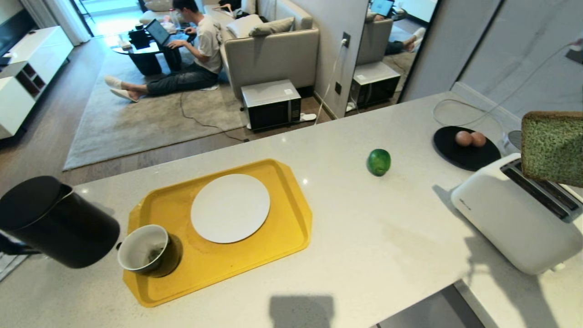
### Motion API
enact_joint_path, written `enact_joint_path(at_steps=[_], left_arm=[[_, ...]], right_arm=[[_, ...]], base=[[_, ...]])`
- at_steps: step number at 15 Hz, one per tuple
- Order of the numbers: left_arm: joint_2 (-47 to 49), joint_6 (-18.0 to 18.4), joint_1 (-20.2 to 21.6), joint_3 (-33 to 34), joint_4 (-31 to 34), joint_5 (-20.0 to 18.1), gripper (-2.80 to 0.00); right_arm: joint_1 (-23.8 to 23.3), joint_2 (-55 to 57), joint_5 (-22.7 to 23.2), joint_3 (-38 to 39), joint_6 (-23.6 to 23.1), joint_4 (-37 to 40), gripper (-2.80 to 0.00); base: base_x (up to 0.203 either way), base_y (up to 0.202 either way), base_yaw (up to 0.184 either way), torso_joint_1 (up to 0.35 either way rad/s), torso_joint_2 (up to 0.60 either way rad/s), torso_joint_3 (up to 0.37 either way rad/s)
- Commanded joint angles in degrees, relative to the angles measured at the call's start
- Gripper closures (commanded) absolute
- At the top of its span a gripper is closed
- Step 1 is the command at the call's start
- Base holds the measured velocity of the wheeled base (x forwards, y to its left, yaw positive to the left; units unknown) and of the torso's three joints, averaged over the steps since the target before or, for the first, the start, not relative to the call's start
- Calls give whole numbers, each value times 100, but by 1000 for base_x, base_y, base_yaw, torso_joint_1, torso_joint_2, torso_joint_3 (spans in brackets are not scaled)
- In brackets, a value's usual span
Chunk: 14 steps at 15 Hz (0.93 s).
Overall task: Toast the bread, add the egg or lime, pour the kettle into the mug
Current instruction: Put the bread slices in the toaster
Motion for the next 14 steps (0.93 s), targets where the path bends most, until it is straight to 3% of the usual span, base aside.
enact_joint_path(at_steps=[1,8,14], left_arm=[[-4,0,4,9,0,1,0],[-4,0,4,9,0,9,0],[-4,0,4,9,0,2,0]], right_arm=[[3,-40,-5,20,-8,32,0],[3,-14,4,3,-127,-67,0],[3,867,-5,-104,-1214,-1116,0]], base=[[0,5,-167,2,3,0],[2,8,-154,2,5,2],[0,0,0,0,0,0]])
